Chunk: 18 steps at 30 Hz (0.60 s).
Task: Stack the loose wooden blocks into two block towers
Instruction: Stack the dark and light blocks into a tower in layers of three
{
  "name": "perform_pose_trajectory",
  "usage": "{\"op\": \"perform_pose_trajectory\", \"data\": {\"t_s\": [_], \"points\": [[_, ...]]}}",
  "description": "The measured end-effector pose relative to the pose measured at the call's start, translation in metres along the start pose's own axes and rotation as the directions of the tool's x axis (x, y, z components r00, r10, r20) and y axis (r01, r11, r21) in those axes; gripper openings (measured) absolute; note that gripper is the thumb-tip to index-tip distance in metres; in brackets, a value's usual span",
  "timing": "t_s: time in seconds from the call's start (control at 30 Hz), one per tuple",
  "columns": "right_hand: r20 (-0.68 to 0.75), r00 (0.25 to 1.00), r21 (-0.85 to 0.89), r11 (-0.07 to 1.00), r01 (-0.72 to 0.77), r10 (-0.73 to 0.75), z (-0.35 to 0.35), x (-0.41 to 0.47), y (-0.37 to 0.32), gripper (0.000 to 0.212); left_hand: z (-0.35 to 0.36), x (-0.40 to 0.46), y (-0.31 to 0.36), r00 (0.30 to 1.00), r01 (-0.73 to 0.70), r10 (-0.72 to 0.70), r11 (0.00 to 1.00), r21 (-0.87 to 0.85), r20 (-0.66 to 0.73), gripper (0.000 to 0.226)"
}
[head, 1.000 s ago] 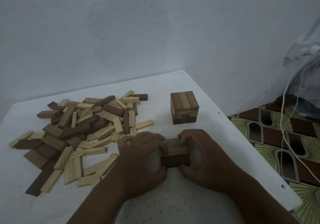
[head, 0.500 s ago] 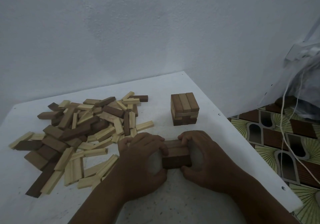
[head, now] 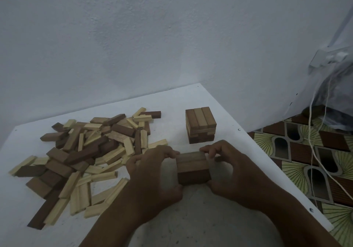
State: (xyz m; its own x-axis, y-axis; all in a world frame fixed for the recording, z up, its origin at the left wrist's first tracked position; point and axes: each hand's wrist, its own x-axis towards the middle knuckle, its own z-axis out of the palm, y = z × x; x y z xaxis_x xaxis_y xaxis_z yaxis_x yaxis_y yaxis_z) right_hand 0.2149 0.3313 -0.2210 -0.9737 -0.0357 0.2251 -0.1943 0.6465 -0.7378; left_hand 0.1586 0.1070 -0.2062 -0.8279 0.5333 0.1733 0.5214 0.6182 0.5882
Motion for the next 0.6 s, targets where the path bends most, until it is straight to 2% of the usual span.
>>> {"op": "perform_pose_trajectory", "data": {"t_s": [0.07, 0.13, 0.33, 0.47, 0.6], "points": [[-0.053, 0.998, 0.019, 0.999, 0.039, -0.038, -0.011, 0.003, -0.009, 0.052, -0.006, 0.004, 0.005, 0.999, 0.012, -0.017, 0.986, -0.165, -0.029, 0.06], [-0.105, 0.99, 0.004, 0.996, 0.091, -0.09, -0.023, 0.007, -0.019, 0.051, -0.013, 0.007, 0.011, 0.996, -0.022, -0.003, 0.963, -0.267, -0.092, 0.063], [-0.202, 0.967, -0.055, 0.988, 0.146, -0.154, -0.051, 0.037, -0.027, 0.057, -0.025, 0.036, 0.032, 0.984, -0.079, 0.023, 0.945, -0.319, -0.175, 0.058], [-0.215, 0.973, 0.079, 0.992, 0.096, -0.077, -0.059, 0.059, -0.018, 0.051, -0.02, 0.066, 0.035, 0.987, -0.009, -0.042, 0.95, -0.311, -0.158, 0.056], [-0.173, 0.985, 0.136, 0.991, 0.004, 0.02, -0.062, 0.077, -0.002, 0.05, -0.013, 0.085, 0.04, 0.989, 0.054, -0.095, 0.948, -0.313, -0.116, 0.053]]}}
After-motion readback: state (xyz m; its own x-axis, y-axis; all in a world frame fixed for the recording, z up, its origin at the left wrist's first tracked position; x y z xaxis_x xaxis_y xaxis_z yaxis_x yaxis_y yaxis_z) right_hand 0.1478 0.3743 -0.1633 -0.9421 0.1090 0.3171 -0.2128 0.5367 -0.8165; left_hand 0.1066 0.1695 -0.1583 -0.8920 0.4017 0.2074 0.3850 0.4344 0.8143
